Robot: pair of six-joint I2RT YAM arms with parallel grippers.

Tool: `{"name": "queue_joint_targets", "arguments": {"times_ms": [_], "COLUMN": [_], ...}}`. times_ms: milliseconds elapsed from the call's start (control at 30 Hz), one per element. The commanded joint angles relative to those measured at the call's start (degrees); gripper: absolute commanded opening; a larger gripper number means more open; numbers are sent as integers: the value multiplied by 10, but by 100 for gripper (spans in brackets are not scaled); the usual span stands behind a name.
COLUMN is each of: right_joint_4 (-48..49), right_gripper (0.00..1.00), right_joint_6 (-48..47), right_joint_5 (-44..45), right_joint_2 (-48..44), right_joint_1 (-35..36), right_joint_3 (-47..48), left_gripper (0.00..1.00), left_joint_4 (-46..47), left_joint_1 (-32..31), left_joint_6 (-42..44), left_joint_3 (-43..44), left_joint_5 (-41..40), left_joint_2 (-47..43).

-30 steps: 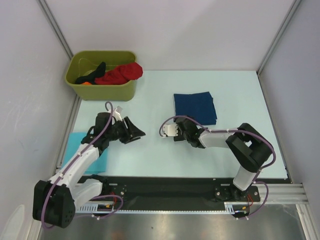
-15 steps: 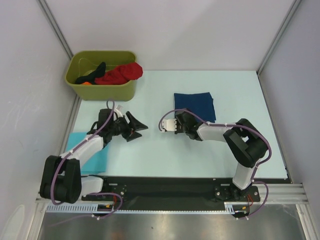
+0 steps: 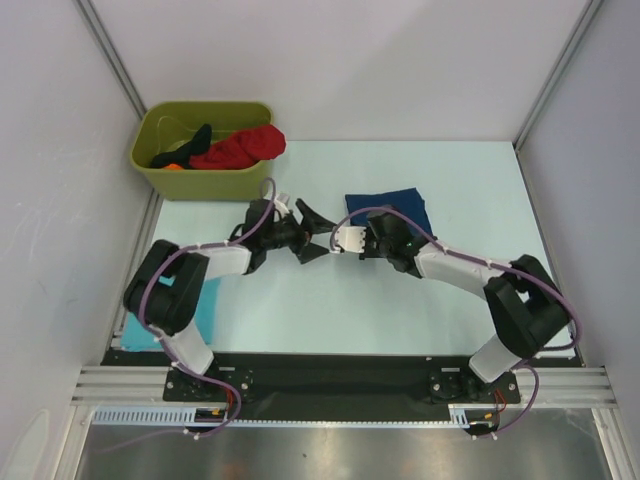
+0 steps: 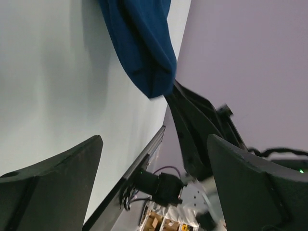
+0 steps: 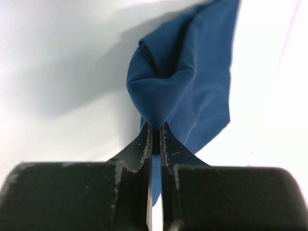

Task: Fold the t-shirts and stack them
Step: Neatly place the folded tshirt to the corner

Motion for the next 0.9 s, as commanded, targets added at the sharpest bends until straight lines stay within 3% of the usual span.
{"name": "queue_joint_targets", "arguments": {"times_ms": [0,133,433,867], "right_joint_4": [-22,-15,0,11], "right_gripper": [0,0,0,0], "right_joint_6": [21,26,52,81], "right_joint_5": [-38,-53,-81,-104], "right_joint_2": [-55,-83,-113,-147], "right_joint_1": [-12,-17,-39,-53], "right_joint_3": [-17,-43,-51,-44], "left_gripper": [96,99,100,95], "left_joint_4": [100,137,127,81], "left_joint_1": [-29,-49,-88,-101], "left_joint_6": [-83,-121,-169,-187], "left_joint_3": [44,73,166,220], "left_joint_5": [-40,-90,-117,-146], "left_joint_2": [61,118,230,285]}}
